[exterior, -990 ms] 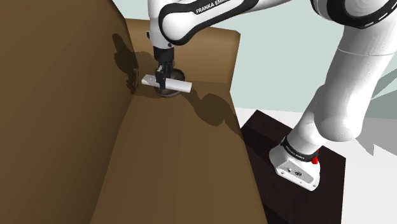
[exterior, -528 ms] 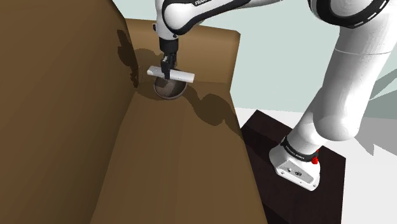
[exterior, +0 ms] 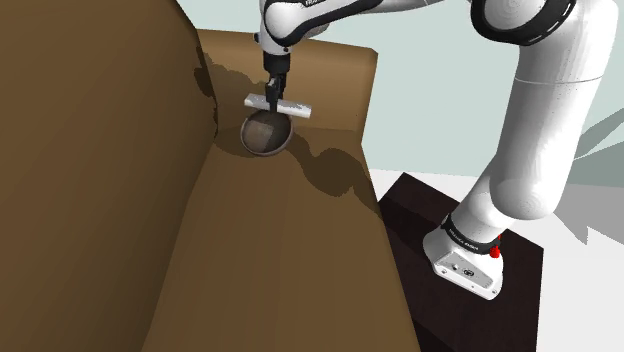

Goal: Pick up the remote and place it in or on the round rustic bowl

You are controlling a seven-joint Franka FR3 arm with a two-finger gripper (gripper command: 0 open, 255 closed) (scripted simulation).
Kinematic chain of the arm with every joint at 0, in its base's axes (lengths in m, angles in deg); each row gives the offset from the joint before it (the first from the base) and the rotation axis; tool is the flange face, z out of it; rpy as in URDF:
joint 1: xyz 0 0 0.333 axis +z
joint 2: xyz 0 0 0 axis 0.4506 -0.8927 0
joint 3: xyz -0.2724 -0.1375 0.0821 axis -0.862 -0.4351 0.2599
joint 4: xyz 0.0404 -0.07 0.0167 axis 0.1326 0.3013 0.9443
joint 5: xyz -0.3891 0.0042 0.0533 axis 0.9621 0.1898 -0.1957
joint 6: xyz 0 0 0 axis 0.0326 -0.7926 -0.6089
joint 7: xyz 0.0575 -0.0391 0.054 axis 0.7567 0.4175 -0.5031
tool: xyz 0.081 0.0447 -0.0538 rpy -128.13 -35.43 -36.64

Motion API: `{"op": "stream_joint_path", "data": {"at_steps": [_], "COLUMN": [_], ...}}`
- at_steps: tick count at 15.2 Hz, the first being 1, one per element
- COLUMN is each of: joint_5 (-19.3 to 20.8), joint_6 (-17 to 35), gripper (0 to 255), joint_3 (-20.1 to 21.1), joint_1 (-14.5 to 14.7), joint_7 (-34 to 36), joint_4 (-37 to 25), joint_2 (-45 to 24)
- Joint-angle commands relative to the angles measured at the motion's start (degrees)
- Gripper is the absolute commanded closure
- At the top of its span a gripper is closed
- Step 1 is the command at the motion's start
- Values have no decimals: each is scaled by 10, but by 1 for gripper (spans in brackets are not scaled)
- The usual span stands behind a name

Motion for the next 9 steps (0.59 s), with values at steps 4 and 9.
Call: {"op": "stream_joint_path", "data": {"at_steps": [4,9], "joint_5": [2,4], "joint_6": [31,63], "gripper": [255,255], "joint_3": [-2,-3], "joint_1": [-2,-2], "joint_7": [-3,-1], "joint_4": [17,33], "joint_2": [-14,-30]}}
